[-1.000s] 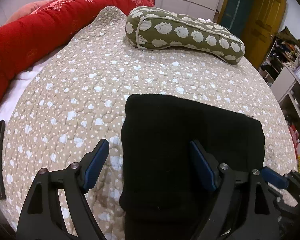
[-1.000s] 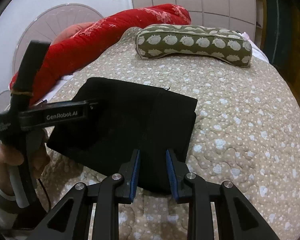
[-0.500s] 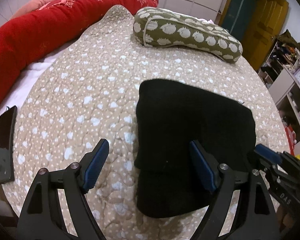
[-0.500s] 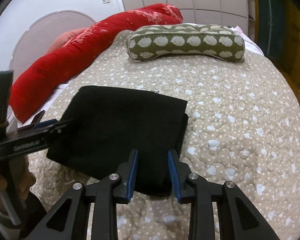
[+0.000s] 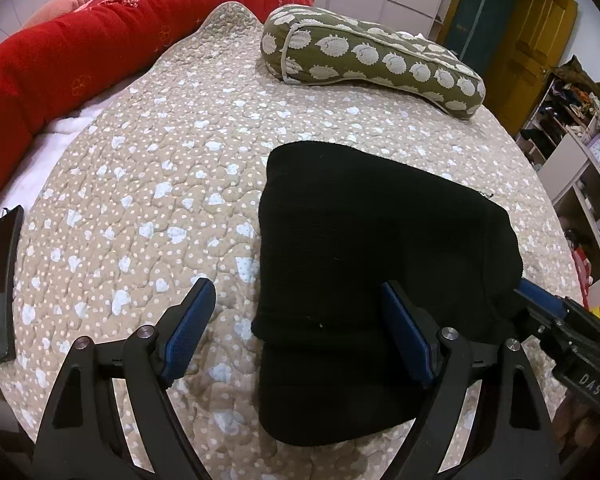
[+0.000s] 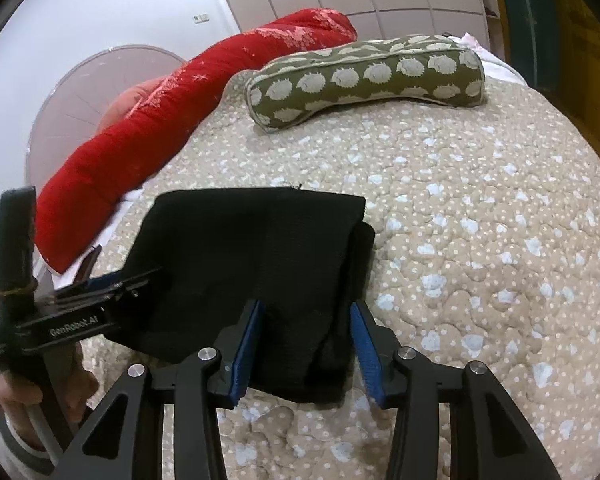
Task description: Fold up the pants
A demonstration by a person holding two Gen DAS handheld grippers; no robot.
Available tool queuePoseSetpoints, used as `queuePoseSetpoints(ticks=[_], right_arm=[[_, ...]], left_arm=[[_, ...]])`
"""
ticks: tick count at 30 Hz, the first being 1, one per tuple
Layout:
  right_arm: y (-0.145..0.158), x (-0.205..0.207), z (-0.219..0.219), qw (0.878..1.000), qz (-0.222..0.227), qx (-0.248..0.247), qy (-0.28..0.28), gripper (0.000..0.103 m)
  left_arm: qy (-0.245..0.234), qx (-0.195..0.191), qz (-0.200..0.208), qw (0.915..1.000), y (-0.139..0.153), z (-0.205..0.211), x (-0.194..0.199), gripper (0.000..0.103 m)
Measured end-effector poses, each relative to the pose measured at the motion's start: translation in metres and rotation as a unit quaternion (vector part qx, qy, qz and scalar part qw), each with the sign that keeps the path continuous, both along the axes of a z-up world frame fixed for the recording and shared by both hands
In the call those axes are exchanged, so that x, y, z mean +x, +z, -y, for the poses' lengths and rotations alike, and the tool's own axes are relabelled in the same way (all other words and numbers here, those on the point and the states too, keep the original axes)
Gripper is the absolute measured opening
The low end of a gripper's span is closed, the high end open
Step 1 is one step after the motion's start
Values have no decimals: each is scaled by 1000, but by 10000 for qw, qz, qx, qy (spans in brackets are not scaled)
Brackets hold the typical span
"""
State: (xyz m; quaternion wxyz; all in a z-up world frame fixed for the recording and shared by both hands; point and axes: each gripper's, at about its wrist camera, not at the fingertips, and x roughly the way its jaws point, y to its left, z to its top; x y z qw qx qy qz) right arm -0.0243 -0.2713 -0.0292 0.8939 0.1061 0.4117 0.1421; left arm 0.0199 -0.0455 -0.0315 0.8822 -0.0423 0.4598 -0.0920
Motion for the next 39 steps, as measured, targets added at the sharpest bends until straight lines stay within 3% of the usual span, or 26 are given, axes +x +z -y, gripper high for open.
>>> queuePoseSetpoints(ticks=[5,12,19,26,34,39], right_arm=[[5,1,3,9998,39,205,-60,44],[-3,-3,-17,9980,-9,-626,101,45],[-4,0,4,9999,-107,127,47,47],[-17,17,20,9963,-342,769,-166,56],[-28,34,20,9925,-496,1118,-28,65],[-33,42,16,9917,-503,1180,81,69]], left_arm=[[4,-12,-8,10000,-1,0,0,84],[9,-115,-79,9999,-5,-2,2,86],[-86,-386,-182,9991,-1,-11,3,86],[-85,-589,-325,9977,-5,-15,8,86],[-207,-775,-416,9959,-14,-12,17,88],[-189,-836,-452,9953,-19,-12,23,98]])
